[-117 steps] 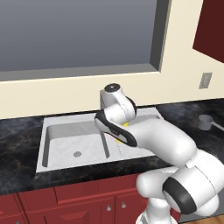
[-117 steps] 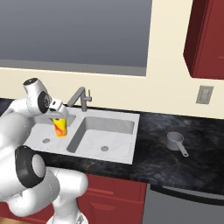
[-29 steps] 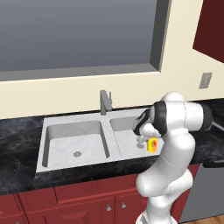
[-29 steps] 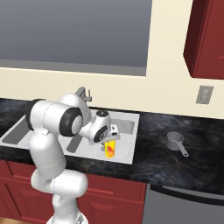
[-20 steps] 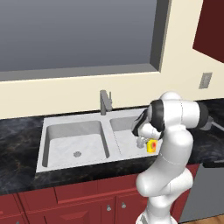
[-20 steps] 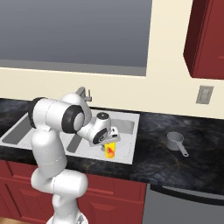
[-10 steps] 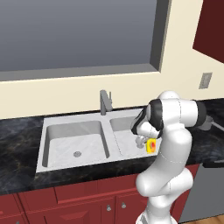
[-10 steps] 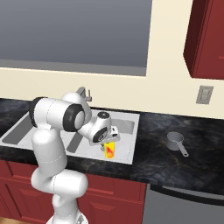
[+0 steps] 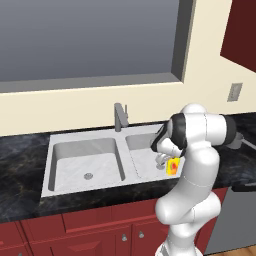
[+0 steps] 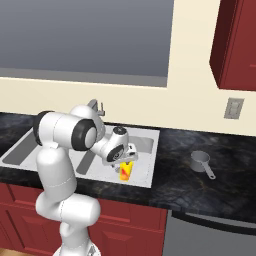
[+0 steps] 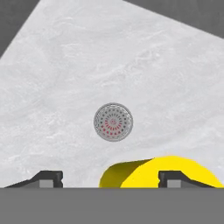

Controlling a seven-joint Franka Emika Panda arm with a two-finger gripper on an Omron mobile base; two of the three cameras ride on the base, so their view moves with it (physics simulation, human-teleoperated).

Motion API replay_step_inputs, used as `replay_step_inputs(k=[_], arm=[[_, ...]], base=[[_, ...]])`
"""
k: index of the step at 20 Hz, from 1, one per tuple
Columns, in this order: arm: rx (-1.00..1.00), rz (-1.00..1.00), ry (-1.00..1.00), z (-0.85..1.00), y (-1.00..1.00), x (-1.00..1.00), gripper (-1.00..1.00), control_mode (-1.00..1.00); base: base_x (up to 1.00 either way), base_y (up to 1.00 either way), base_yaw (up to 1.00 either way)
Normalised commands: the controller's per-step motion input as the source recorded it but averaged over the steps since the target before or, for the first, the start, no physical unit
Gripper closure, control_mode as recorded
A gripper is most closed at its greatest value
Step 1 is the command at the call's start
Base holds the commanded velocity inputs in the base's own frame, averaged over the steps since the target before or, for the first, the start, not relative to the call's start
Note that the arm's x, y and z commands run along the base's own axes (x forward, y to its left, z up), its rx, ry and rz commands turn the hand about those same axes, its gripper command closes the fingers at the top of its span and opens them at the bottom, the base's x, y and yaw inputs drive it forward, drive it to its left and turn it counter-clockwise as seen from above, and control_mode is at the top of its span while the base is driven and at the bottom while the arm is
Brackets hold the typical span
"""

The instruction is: Move any existing items from the left basin to the right basin for drying. Then move the measuring cup from the counter to the left basin of the sink for washing.

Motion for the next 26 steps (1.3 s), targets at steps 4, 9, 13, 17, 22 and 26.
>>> replay_step_inputs(k=[4,9,13,17,22,26], arm=[[0.0,0.0,0.0,0.08,0.0,0.0,-1.0,-1.0],[0.0,0.0,0.0,0.2,0.0,0.0,-1.0,-1.0],[0.0,0.0,0.0,0.29,0.0,0.0,-1.0,-1.0],[0.0,0.0,0.0,0.31,0.0,0.0,-1.0,-1.0],[0.0,0.0,0.0,0.31,0.0,0.0,-1.0,-1.0],[0.0,0.0,0.01,0.31,0.0,0.0,-1.0,-1.0]], base=[[0.0,0.0,0.0],[0.0,0.0,0.0],[0.0,0.0,0.0],[0.0,0.0,0.0],[0.0,0.0,0.0],[0.0,0.0,0.0]])
